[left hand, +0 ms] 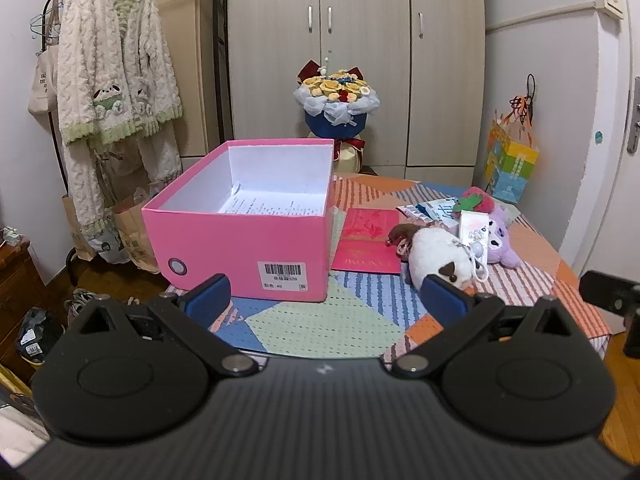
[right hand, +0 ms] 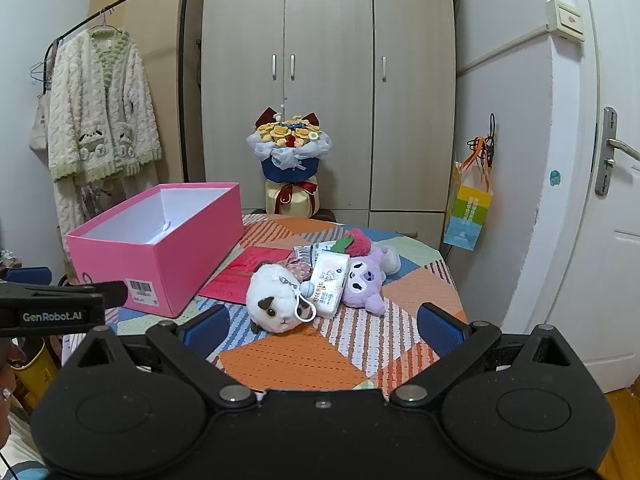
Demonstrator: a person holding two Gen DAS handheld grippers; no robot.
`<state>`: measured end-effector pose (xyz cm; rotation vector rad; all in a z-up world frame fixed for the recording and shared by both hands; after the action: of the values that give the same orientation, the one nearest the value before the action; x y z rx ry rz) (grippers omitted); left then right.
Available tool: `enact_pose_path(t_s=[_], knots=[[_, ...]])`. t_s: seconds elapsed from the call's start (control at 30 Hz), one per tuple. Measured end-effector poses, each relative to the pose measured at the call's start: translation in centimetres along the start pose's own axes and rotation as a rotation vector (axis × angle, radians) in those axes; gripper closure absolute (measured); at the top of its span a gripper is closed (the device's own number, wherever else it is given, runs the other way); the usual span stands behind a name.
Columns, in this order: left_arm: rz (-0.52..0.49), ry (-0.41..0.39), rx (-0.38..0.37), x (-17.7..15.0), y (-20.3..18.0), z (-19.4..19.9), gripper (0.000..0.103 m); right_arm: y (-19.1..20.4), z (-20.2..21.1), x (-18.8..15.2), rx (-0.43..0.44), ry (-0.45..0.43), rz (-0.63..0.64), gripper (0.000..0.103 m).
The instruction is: Organize soft objects
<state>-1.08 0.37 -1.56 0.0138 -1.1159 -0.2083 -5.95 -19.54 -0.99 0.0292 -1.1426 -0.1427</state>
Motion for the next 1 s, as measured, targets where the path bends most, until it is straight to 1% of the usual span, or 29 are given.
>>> enact_pose_path(t_s=[0.6, 1.0], knots=[[-0.008, -0.011, 0.014, 0.04, 0.69, 0.09, 0.000, -0.09, 0.07, -0.16, -0.008, -0.001, 0.004, 0.001], [-0.021, -0.015, 0.020, 0.15, 0.61, 0.24, 0.000, -0.07, 0.08, -0.14, 0.009, 0.002, 0.014, 0.001]])
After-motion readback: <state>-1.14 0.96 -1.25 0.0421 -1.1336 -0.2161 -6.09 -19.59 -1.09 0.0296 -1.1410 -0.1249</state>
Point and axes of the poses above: each gripper's, at about its wrist camera, not at the fingertips, and z roughly against the way its jaws point, y to its left, x to its top, the point moved 3 cm from there along -z, roughly the way its jaws point, and after that the axes turned 7 degrees about -z, right-handed, at the moved point
